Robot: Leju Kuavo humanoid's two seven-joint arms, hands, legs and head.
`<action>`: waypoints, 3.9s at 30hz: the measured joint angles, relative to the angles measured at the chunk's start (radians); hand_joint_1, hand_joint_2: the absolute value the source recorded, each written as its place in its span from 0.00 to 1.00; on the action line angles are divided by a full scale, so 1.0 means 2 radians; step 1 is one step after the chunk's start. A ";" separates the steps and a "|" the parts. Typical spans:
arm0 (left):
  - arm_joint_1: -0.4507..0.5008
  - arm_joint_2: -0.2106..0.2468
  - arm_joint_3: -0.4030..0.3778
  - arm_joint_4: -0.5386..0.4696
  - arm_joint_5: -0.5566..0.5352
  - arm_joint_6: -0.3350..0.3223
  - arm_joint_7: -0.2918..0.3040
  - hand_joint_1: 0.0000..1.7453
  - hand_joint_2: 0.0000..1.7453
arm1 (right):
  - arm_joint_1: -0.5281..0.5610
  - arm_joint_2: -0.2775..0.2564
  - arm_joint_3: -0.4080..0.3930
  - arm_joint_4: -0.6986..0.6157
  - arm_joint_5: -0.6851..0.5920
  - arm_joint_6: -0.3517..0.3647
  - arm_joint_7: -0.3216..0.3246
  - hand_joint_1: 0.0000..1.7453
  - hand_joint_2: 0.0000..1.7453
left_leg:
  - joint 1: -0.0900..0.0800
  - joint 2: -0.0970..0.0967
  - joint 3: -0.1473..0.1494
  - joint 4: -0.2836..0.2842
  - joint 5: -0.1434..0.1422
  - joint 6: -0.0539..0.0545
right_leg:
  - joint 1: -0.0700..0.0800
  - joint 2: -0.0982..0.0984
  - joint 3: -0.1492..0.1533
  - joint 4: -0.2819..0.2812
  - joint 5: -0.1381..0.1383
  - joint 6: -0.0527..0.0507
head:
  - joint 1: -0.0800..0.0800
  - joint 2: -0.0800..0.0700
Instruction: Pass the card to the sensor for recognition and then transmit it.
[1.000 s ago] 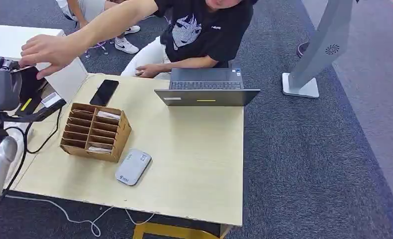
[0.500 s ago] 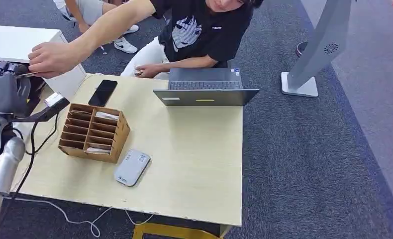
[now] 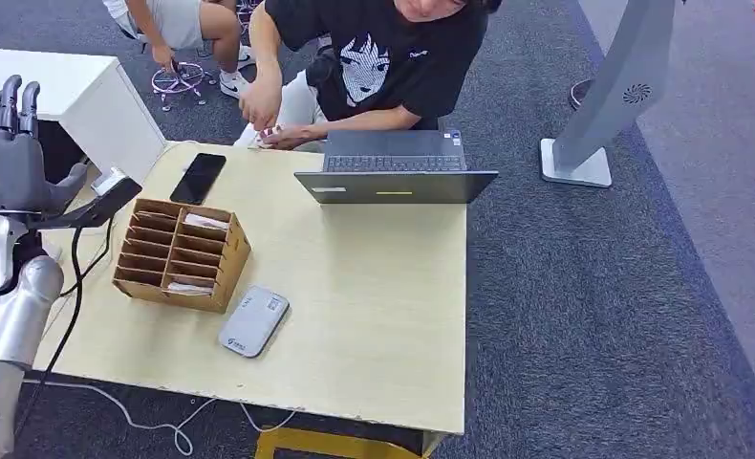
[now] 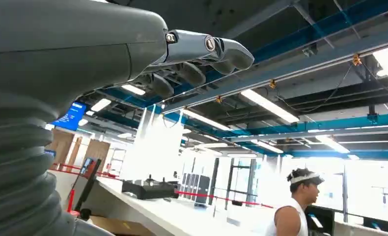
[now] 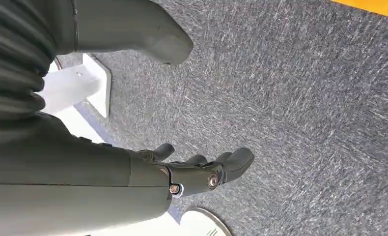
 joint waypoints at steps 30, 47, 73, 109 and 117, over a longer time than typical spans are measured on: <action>-0.172 0.090 -0.151 -0.181 0.393 -0.475 0.035 0.00 1.00 | 0.002 -0.001 -0.037 0.000 -0.003 0.001 -0.004 0.00 1.00 | 0.001 0.000 -0.001 0.000 0.000 0.000 | 0.000 0.000 -0.001 0.000 0.000 0.000 | 0.000 0.000; -0.301 0.225 -0.284 -0.226 0.607 -0.574 0.087 0.00 1.00 | 0.000 -0.001 -0.050 -0.001 0.013 0.007 -0.010 0.00 1.00 | 0.002 0.001 -0.001 0.000 0.000 -0.001 | 0.001 0.001 -0.001 0.000 0.001 -0.001 | 0.000 0.000; -0.149 0.345 -0.366 -0.287 0.520 -0.434 0.026 0.00 1.00 | -0.009 0.000 -0.050 -0.001 0.036 0.011 -0.005 0.00 1.00 | 0.002 0.000 -0.001 0.000 0.001 -0.001 | 0.001 0.000 -0.001 0.000 0.001 -0.002 | 0.000 0.000; 0.056 0.199 -0.239 -0.192 0.292 -0.391 -0.010 0.00 1.00 | -0.017 0.004 -0.050 -0.001 0.056 0.011 0.001 0.00 1.00 | 0.002 0.000 -0.001 0.000 0.001 -0.001 | 0.001 0.000 -0.001 0.000 0.001 -0.002 | 0.000 0.000; 0.060 0.178 -0.237 -0.167 0.281 -0.386 -0.012 0.00 1.00 | -0.017 0.004 -0.050 -0.002 0.057 0.011 0.002 0.00 1.00 | 0.002 0.000 -0.001 0.000 0.001 -0.001 | 0.002 0.000 -0.001 0.000 0.001 -0.002 | 0.000 0.000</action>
